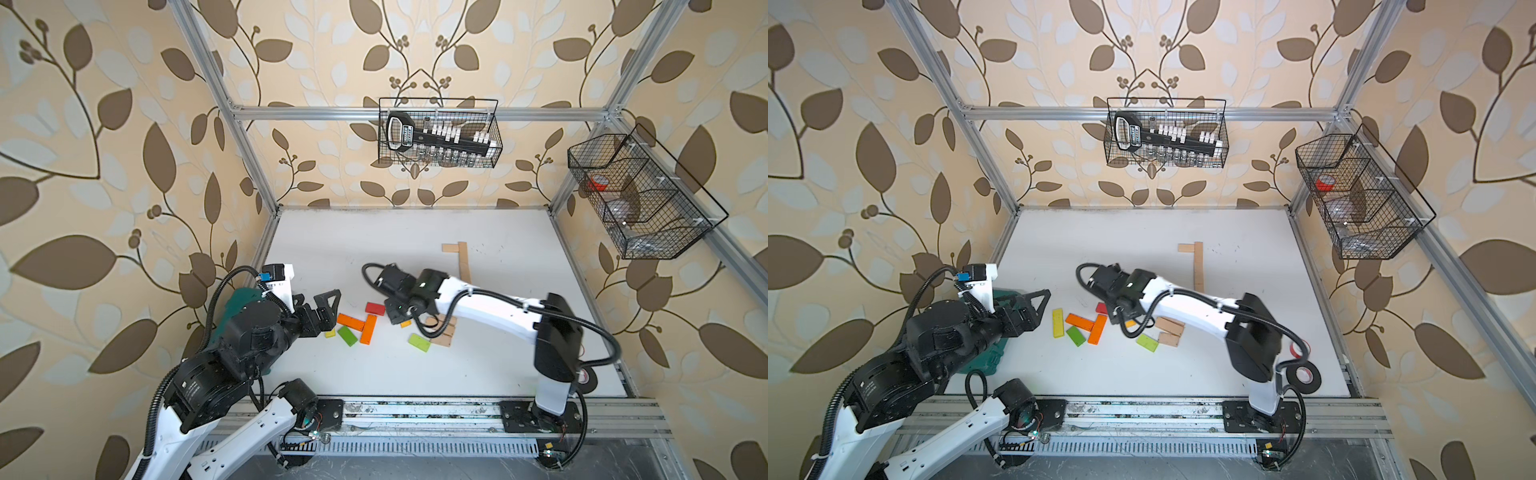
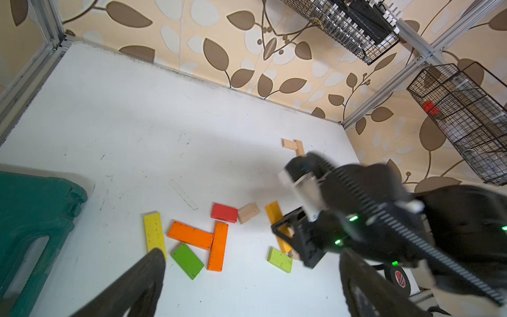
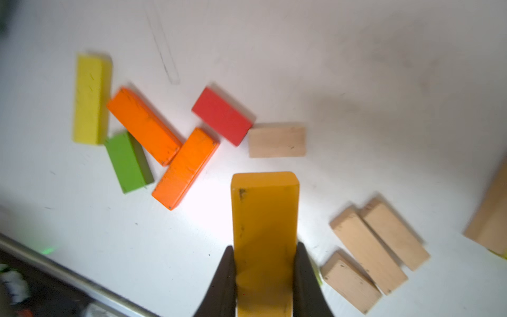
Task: Assemble a giraffe with building blocks
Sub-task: Pick up the building block from the center of the board, then assemble the building block at the center of the board.
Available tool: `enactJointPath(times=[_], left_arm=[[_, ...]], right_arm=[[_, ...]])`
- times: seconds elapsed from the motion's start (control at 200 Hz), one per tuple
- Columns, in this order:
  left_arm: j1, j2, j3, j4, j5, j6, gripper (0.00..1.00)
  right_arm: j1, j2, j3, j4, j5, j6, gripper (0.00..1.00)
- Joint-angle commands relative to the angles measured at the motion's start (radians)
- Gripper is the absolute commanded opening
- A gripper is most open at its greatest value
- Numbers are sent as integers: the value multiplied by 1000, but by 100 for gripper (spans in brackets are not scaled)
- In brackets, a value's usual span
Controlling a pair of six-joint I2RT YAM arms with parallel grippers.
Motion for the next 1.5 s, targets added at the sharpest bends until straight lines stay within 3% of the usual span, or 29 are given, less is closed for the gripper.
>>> enactJointPath(times=[0.0, 0.17, 0.295, 0.465, 0.595, 0.85, 1.5], left_arm=[[1, 54, -20, 88, 66, 30, 99], [1, 206, -32, 177, 322, 86, 99], [-10, 326, -58, 254, 489, 119, 99], [-58, 431, -81, 327, 541, 163, 99], [-83, 494, -85, 363, 561, 183, 99], [-101, 561, -109, 421, 596, 196, 99], [-104, 549, -111, 399, 560, 240, 99]], right_arm=[[-134, -178, -101, -23, 83, 200, 14], [-438, -369, -256, -20, 106, 480, 19], [-608, -395, -271, -116, 156, 640, 19], [-816, -389, -349, -137, 107, 795, 19], [-912, -367, -416, -111, 98, 886, 19], [-980, -238, -467, -50, 80, 999, 19], [-948, 4, -468, 42, 34, 1108, 23]])
